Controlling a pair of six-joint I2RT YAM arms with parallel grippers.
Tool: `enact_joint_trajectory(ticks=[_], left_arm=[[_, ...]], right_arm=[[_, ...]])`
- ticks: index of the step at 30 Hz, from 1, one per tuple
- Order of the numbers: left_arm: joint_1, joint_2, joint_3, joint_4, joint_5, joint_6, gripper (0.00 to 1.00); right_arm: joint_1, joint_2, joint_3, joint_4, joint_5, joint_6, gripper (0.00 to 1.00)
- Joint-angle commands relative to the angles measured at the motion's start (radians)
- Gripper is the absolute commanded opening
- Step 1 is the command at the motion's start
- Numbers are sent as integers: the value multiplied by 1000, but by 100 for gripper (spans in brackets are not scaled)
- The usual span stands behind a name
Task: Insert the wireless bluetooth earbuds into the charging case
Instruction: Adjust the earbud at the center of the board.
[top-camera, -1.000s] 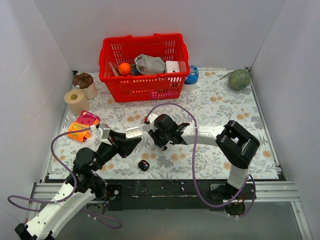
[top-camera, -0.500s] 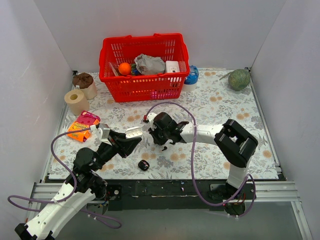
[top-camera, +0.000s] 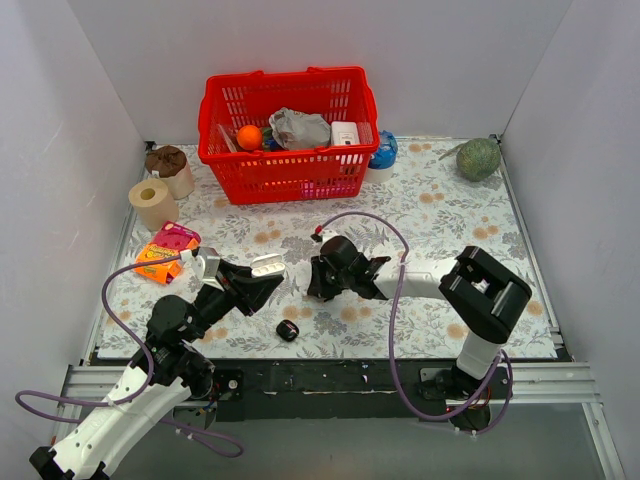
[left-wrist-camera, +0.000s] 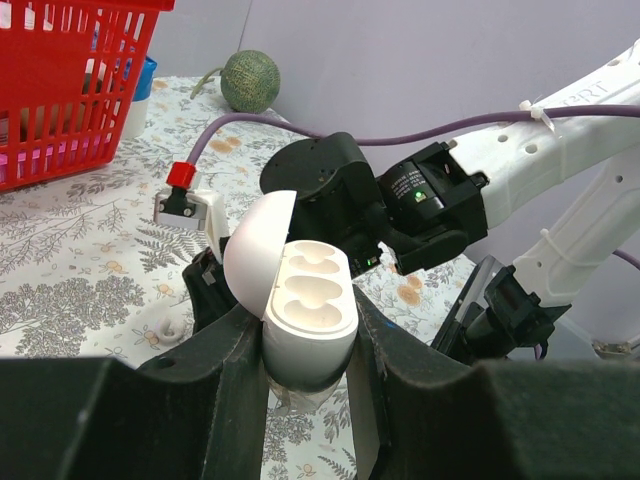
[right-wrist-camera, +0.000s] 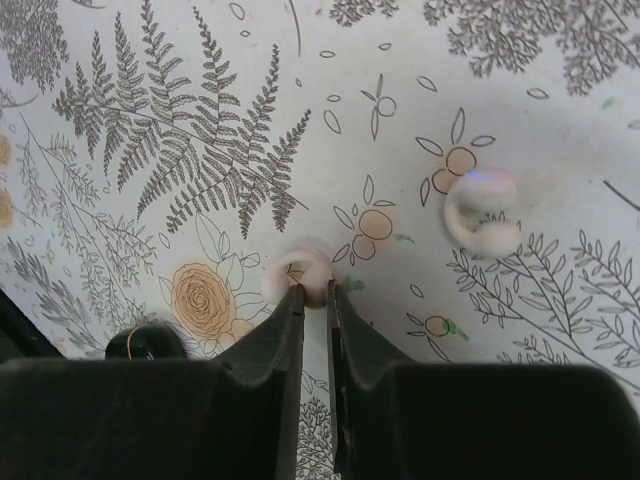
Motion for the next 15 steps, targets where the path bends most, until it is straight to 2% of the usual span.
enact_joint_trajectory(ticks=[1,5,8,9,12,15], left_arm=[[0,-4,30,1,1,-2,0],[0,3,32,1,1,-1,0],[0,3,33,1,2,1,0],[0,3,32,1,1,2,0],[0,0,32,1,1,4,0],[0,8,33,3,2,2,0]], right_arm=[[8,-42,-38,108,81,279,1],[9,-11,-26,86,112,332,1],[8,17,-1,66,88,319,18],[8,20,5,51,84,315,26],[9,15,8,22,80,283,37],[8,-2,13,-10,75,237,45]])
